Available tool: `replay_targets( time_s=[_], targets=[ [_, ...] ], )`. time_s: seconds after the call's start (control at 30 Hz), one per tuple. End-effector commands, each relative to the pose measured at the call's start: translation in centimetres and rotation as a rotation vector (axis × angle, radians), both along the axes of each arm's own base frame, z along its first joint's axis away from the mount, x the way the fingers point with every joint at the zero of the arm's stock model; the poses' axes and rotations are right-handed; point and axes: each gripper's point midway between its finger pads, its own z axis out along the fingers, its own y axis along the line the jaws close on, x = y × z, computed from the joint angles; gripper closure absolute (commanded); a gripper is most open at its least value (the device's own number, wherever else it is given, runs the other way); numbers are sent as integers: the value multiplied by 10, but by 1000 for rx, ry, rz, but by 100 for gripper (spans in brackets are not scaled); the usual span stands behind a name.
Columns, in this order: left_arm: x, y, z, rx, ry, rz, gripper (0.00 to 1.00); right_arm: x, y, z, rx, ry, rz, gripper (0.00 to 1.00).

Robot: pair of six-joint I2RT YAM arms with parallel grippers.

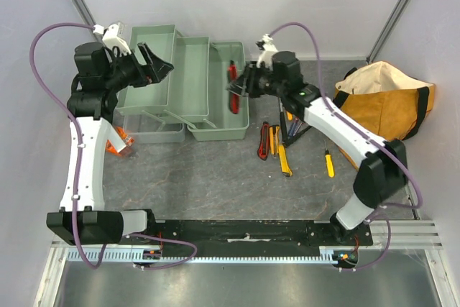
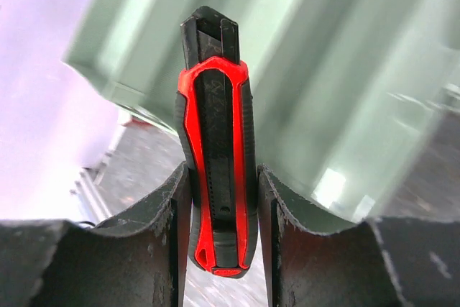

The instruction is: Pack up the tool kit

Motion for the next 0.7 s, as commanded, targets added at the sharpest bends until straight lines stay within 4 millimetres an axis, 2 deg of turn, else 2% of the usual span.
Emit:
replay_targets(
  time_s=[0.0,0.13,0.2,0.3,0.47,0.67],
  targets=[
    [-12,13,17,34,-43,88,11,15,76,58,241,-32,25,64],
    [-21,26,24,42,-64,176,11,40,116,69,321,-23,-10,64],
    [-25,27,31,51,-86,185,11,51,133,55,306,-17,-45,64],
    [-34,24,34,51,-91,160,12,58,159,43,267,-33,-54,64],
    [-52,17,22,9,-53,146,12,67,183,7,183,-28,-161,64],
    [-73,17,14,29,-52,141,12,73,213,-21,206,15,-141,62]
  ],
)
